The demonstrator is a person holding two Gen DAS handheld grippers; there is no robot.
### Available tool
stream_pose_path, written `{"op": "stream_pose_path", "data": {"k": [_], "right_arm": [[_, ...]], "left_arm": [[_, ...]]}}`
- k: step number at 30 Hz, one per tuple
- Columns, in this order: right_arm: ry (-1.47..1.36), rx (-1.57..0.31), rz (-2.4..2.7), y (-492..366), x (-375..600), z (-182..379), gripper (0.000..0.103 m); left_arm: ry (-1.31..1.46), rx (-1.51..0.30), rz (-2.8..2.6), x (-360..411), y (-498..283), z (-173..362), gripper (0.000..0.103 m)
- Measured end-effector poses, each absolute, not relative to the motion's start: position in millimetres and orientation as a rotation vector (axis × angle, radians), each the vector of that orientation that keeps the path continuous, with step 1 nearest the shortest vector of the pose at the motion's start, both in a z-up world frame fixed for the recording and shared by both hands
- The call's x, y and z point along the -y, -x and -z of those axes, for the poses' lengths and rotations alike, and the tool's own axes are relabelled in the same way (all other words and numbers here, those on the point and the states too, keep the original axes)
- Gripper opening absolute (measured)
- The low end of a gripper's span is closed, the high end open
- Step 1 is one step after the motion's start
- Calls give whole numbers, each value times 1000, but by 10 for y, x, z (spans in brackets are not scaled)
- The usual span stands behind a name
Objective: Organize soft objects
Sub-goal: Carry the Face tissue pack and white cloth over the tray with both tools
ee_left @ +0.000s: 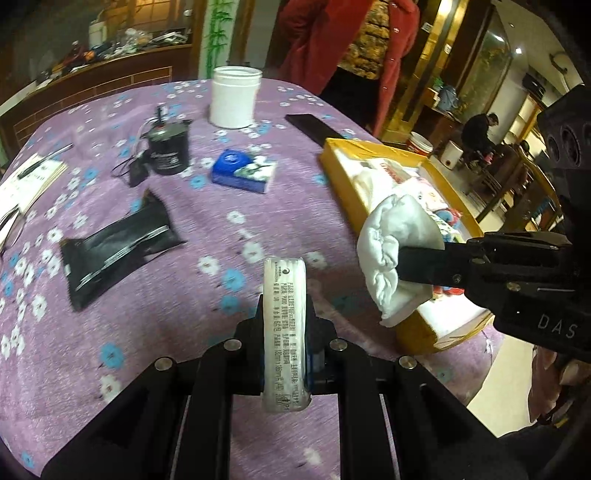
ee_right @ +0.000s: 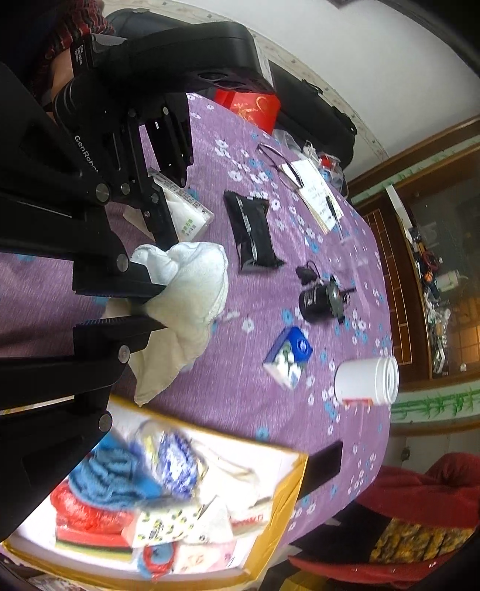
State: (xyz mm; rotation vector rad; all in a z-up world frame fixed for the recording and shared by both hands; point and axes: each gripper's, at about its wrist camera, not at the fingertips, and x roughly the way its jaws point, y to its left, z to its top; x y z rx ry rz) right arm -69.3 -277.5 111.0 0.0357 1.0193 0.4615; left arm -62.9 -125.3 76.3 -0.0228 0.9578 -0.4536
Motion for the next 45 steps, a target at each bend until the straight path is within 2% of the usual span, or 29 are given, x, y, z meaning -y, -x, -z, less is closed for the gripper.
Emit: {"op": "stream_pose_path", "data": {"k": [28,45], "right_arm": [[-90,-1004,-145,931,4112,-1168,11],[-70,-1100,-60,1025,4402,-840,11]], "left_arm": [[-109,-939,746,2670,702,-861,11],[-157,-983,767,3019,724,-625,11]]}}
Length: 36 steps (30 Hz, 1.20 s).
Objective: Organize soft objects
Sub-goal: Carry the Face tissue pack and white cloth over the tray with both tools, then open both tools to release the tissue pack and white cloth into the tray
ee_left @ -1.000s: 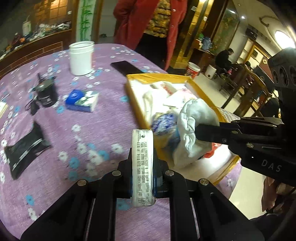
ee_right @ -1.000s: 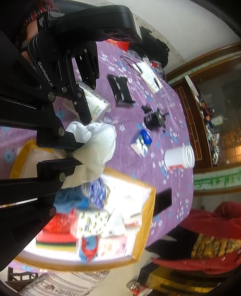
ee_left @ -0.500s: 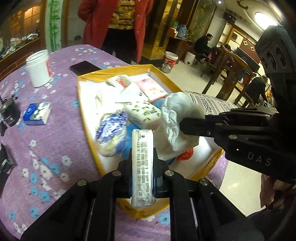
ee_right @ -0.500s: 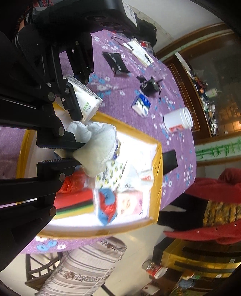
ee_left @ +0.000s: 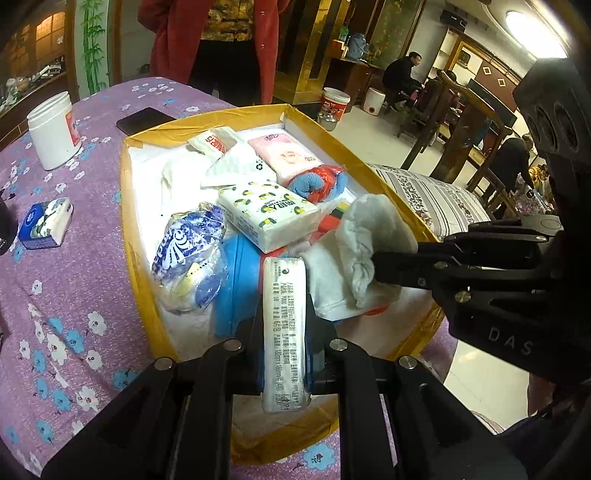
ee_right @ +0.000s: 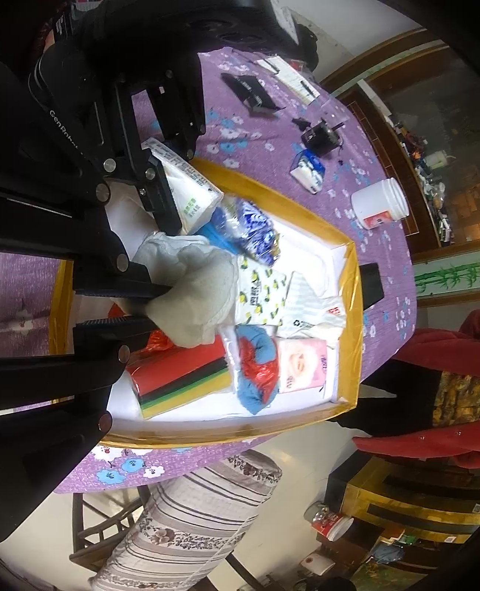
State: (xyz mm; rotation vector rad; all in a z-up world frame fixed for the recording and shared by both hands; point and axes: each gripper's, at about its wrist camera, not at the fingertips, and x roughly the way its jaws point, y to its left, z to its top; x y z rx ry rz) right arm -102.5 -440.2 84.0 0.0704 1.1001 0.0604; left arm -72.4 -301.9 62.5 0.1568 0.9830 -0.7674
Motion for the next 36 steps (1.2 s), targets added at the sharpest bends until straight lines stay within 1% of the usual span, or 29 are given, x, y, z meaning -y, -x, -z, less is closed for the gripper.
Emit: {"op": "stream_pose_path", "data": {"k": [14,16,19,22,23,24,25,26,27,36], "right_arm": [[-58,-1138,-55,1017,4419,-695,12],[-58,-1135,-54,1013,4423,-698,12],[-74,-1132,-45,1015,4452,-720,15],[-85,-1124,-40,1017,4466,-759,20],[-90,-1121,-39,1019,4471,-773,22],[-98,-1115,-36,1023,4479,-793,28],[-100,-1111,-33,1029,4483,-812,36],[-99,-1104,-29,1033,4484,-835,38],[-98,-1099,-27,1037,4487,-851,40],[-107,-1081,-25,1079,4496,-936,45]], "left_arm": [[-165,-991,750,3052,710,-556,12],[-166,-984,749,3050,713,-572,13],[-155,-993,751,3037,706,-584,14],[-139,-996,749,3008,697,-616,22],[-129,-996,750,2996,695,-637,30],[-122,-993,750,2983,695,-661,40],[-116,-985,749,2970,696,-686,44],[-111,-970,747,2947,702,-719,46],[-108,-964,749,2942,704,-735,46],[-92,-948,723,2806,703,-826,46]]}}
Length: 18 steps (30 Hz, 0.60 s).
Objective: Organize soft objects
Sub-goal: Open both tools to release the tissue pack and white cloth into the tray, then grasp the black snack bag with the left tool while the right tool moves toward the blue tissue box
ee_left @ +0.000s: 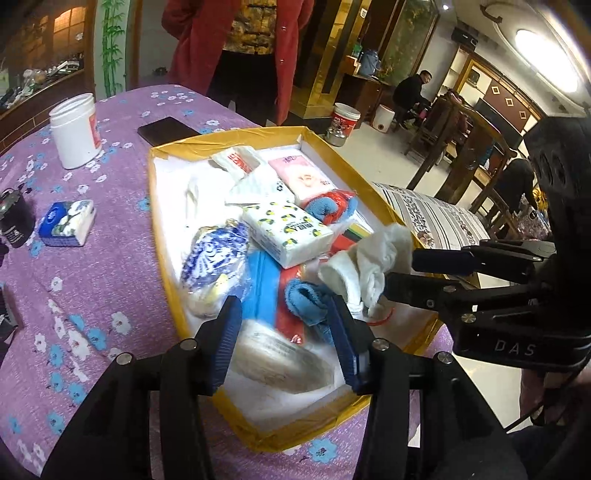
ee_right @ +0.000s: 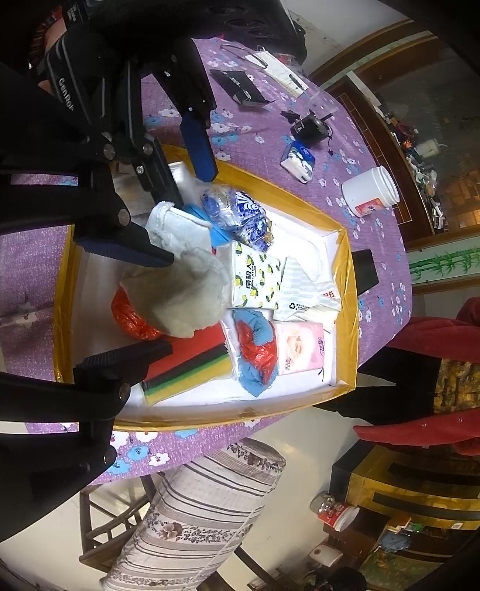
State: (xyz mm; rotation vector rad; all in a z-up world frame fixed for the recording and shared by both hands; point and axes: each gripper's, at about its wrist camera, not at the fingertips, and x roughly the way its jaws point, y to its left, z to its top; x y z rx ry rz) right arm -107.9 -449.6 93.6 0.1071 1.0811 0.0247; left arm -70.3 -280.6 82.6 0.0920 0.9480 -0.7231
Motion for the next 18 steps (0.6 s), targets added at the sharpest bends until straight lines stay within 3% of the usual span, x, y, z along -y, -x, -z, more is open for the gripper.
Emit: {"op": "stream_pose_path", "data": {"k": [18], "right_arm": [[-161,-968,-79,1100,4410,-1326,47]], "left_arm": [[-21,-917,611,2135,734,-926,46]]}}
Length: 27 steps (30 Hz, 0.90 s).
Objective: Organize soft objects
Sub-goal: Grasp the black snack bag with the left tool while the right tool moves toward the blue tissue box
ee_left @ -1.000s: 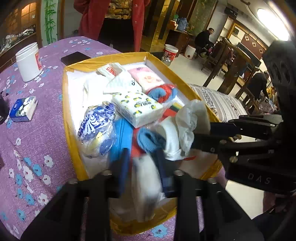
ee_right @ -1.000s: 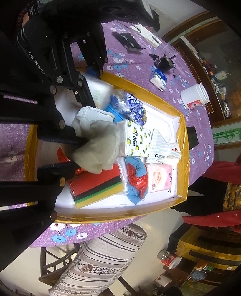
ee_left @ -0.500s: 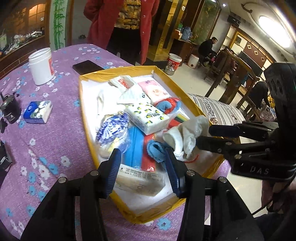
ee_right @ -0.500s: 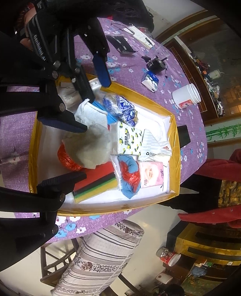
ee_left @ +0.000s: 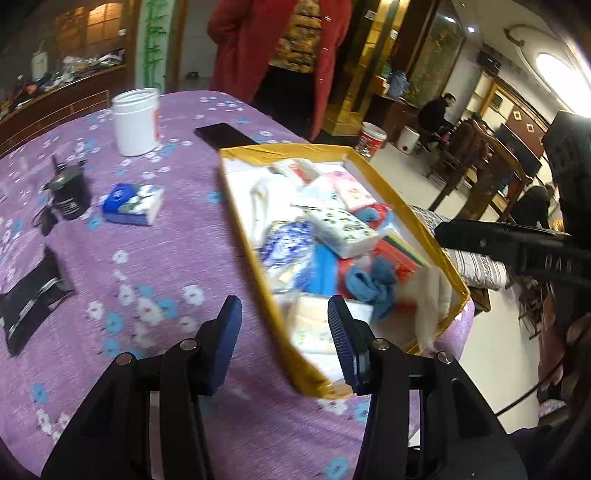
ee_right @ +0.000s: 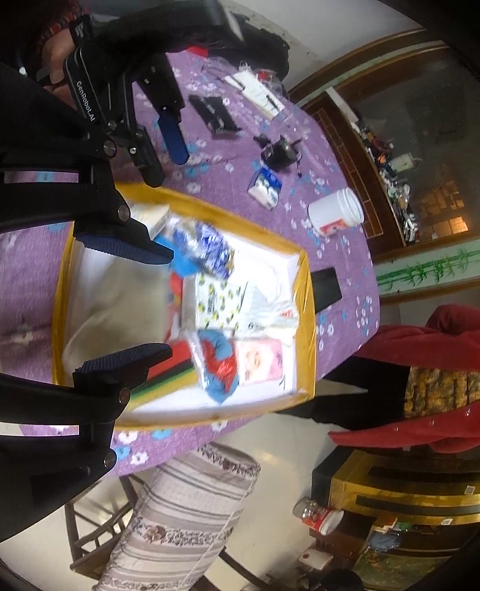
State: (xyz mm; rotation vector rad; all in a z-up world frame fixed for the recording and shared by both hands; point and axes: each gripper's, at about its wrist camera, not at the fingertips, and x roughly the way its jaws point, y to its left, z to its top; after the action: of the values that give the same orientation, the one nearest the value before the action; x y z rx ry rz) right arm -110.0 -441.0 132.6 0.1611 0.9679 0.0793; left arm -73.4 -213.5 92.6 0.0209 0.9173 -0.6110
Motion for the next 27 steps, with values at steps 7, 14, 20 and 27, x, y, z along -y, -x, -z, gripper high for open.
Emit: {"op": "stream_pose_path", "data": {"k": [7,14,20,27], "right_arm": [[-366,-956,52,968,5161,-1358,47],[-405,-829,376,1349,6049,-1693,49],[-381,-851,146,1292,5365,-1704,53],[-267,-908,-156,1206,4401,-1739,59]], "left_arm": [[22,-907,522,1654,643,-937,46],[14,-903,384,1038,419,-892,47],[-29,-910,254,484,109,-836,60],[-153,-975,319,196,-272,-656,67]]}}
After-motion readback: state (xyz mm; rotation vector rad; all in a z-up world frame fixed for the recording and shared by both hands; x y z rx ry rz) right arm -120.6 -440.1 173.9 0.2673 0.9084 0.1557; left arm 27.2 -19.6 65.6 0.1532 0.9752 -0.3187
